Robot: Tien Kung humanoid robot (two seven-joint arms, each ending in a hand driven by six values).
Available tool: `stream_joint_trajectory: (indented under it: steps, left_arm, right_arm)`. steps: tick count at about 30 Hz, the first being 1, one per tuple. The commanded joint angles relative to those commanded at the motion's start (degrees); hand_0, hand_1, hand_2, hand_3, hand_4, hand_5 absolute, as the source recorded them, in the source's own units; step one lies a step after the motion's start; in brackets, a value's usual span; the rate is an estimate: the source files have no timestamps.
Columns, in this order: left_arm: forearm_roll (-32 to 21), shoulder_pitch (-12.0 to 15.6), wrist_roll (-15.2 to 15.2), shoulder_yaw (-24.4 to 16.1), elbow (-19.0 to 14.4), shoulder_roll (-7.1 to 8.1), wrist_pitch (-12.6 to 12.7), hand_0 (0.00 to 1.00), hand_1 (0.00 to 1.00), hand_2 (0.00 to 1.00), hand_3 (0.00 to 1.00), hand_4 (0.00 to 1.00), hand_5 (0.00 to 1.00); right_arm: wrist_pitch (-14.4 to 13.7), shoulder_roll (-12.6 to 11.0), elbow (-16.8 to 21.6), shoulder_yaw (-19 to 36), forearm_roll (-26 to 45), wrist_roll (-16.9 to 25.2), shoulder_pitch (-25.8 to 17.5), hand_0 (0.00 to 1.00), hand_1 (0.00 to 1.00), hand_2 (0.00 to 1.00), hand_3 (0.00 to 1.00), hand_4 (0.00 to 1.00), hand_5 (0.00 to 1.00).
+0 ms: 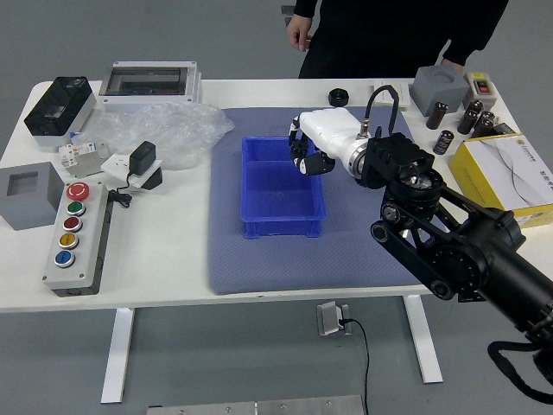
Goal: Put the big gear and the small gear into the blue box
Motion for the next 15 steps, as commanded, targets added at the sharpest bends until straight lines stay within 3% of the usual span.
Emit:
stream_joint_trajectory:
  steps: [4, 5, 11, 12, 15]
  left_arm:
    - [-0.8, -0.3, -0.2, 1.0, 0.0, -0.15, 0.0, 0.820, 0.828, 0.826, 0.805, 0.531, 0.119]
    - [-0.8, -0.3, -0.2, 1.1, 0.0, -0.12, 0.0, 0.820, 0.828, 0.826, 0.805, 0.531, 0.119]
    - [-0.3, -0.1, 0.0, 1.1, 0.0, 0.09, -0.1, 0.821, 0.829, 0.827, 0.806, 0.533, 0.119]
    - [-0.3, -0.1, 0.1, 1.1, 0.0, 0.09, -0.1, 0.821, 0.829, 0.827, 0.806, 0.533, 0.119]
    - [-0.4, -0.1, 0.0, 1.1, 0.0, 0.06, -0.1, 0.821, 0.829, 0.827, 0.806, 0.533, 0.119]
  right_arm:
    - [0.2, 1.1, -1.3, -1.0, 0.7, 0.4, 0.1, 0.630, 0.451, 0.458, 0.480, 0.551, 0.027]
    - [0.6, 1.3, -1.6, -1.2, 1.0, 0.5, 0.1, 0.580, 0.471, 0.497, 0.614, 0.530, 0.162]
    - [2.8, 1.6, -2.9, -1.2, 3.4, 0.6, -0.1, 0.580, 0.471, 0.497, 0.614, 0.530, 0.162]
    - [3.0, 1.6, -2.9, -1.2, 3.7, 0.6, -0.1, 0.571, 0.517, 0.637, 0.793, 0.737, 0.320]
    - [3.5, 1.4, -2.9, -1.0, 4.4, 0.7, -0.2, 0.571, 0.517, 0.637, 0.793, 0.737, 0.320]
